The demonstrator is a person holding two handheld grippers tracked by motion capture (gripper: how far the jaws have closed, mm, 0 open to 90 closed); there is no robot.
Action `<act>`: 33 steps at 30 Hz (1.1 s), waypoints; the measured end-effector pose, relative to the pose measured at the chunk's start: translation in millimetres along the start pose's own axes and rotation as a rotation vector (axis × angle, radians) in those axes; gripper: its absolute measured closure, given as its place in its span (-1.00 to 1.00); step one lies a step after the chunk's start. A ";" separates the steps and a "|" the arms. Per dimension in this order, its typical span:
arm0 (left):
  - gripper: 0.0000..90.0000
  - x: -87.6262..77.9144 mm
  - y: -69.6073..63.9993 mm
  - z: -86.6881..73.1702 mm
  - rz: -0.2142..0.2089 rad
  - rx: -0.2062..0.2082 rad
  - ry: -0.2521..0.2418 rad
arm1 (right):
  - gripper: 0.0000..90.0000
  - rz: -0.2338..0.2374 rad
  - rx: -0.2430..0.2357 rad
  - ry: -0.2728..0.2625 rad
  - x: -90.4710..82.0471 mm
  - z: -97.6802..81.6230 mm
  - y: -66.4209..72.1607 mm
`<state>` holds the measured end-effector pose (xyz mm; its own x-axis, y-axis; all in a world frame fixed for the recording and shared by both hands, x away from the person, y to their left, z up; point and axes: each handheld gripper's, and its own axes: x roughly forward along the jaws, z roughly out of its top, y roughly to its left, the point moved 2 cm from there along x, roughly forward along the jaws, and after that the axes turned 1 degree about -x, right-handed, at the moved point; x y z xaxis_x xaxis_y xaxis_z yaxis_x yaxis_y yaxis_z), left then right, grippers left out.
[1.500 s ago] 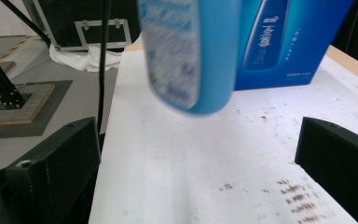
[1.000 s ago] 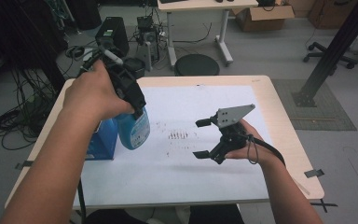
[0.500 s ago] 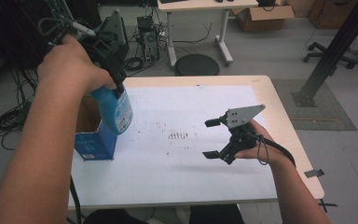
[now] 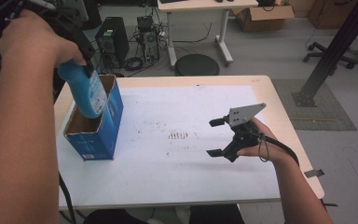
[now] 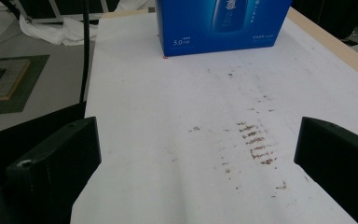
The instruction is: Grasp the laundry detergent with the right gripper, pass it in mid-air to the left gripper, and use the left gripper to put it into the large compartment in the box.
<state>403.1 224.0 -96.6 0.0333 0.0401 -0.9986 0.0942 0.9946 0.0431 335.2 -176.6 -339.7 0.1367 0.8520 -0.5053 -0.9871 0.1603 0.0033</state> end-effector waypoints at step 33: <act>-0.16 53.7 37.6 27.2 -0.010 -0.042 0.044 | -0.98 -0.024 0.028 0.029 5.4 -6.4 -1.2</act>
<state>435.5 260.9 -147.8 -0.0113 0.0333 -0.9994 0.0524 0.9981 0.0326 336.5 -175.4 -348.0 0.1569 0.8329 -0.5308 -0.9809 0.1942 0.0147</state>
